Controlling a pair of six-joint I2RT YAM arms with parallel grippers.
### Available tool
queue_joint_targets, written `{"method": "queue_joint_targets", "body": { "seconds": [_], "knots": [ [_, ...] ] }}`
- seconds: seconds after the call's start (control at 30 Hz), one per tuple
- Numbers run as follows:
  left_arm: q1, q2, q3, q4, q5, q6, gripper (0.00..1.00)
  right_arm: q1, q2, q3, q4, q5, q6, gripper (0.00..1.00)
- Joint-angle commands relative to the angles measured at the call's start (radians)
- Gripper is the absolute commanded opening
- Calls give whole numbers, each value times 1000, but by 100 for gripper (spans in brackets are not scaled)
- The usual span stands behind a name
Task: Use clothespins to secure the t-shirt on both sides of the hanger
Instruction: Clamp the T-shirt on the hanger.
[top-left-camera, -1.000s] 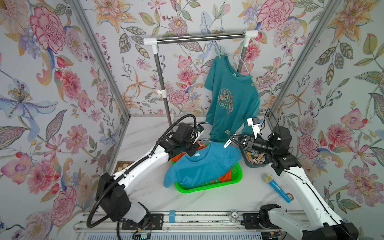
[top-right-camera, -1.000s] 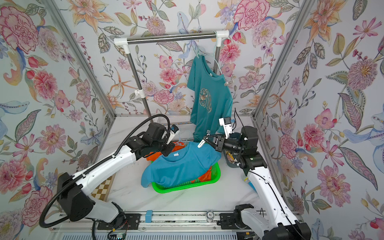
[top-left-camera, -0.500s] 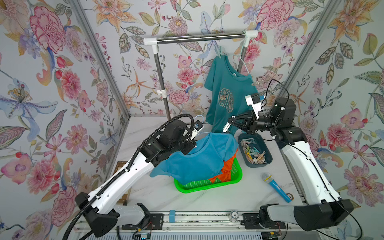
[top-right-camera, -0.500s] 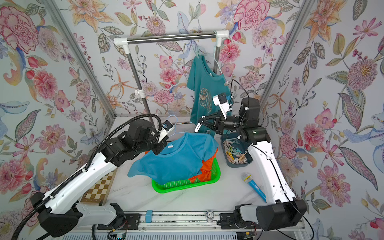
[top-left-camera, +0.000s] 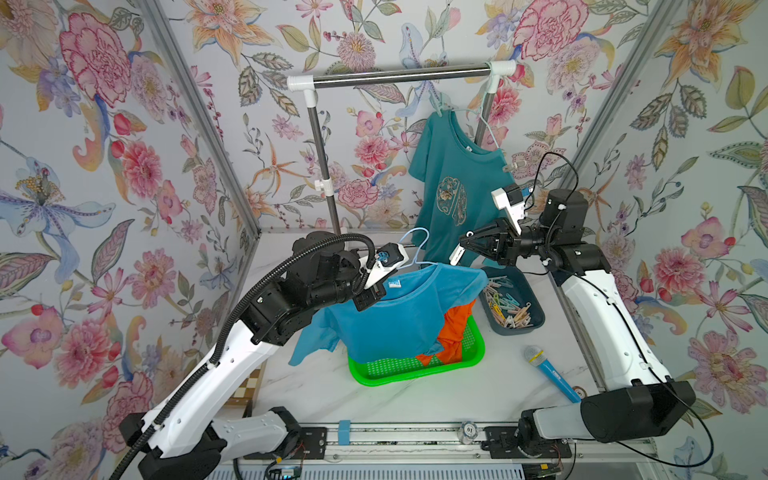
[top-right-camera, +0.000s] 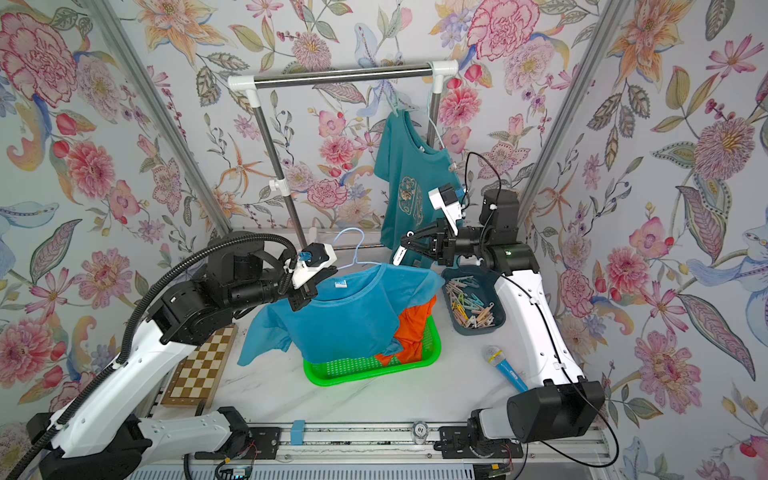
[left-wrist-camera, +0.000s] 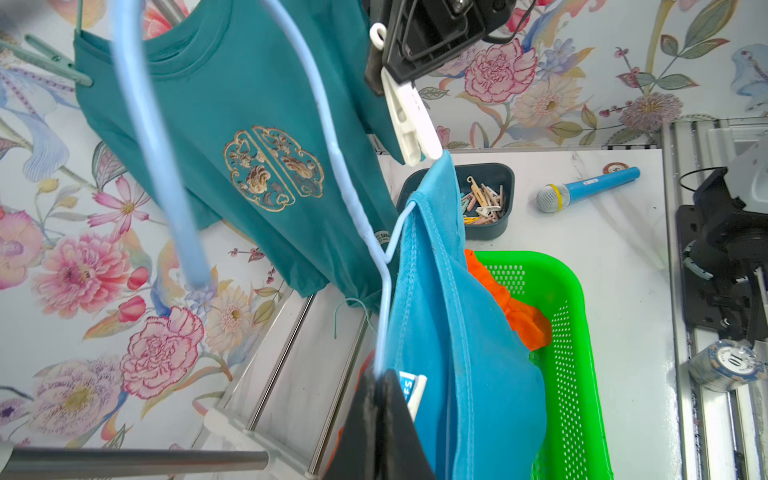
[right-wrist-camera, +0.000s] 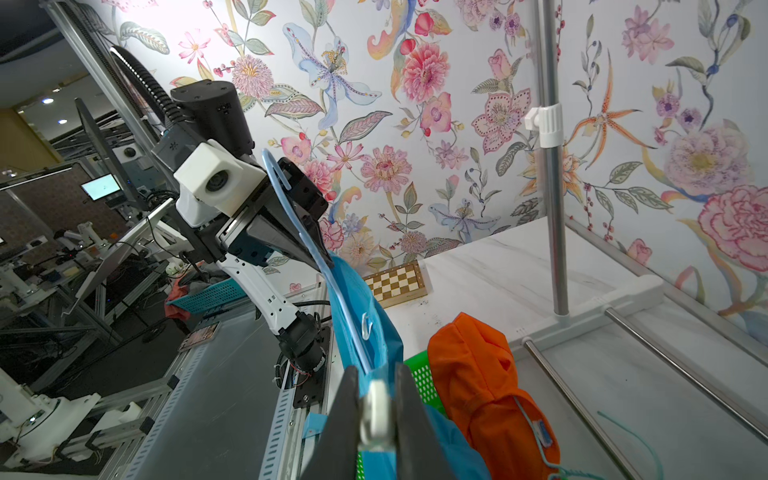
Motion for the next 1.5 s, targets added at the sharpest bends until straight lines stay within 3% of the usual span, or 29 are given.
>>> {"method": "queue_joint_targets", "body": {
  "seconds": [0.0,0.57,1.1,1.47],
  "knots": [
    [-7,59,72,-70,92,44,5,13,-43,-10,-5,-37,-39,0],
    [-7,66,200,-168,133,83,5,-75,-111,-79,-5,-61,-106,0],
    [3,71,212,-149,176,72,4,-62,-226,-242,39,-50,-113,0],
    [40,32,207,-130,241,51,5,-89,-217,-292,38,-41,-138,0]
  ]
}}
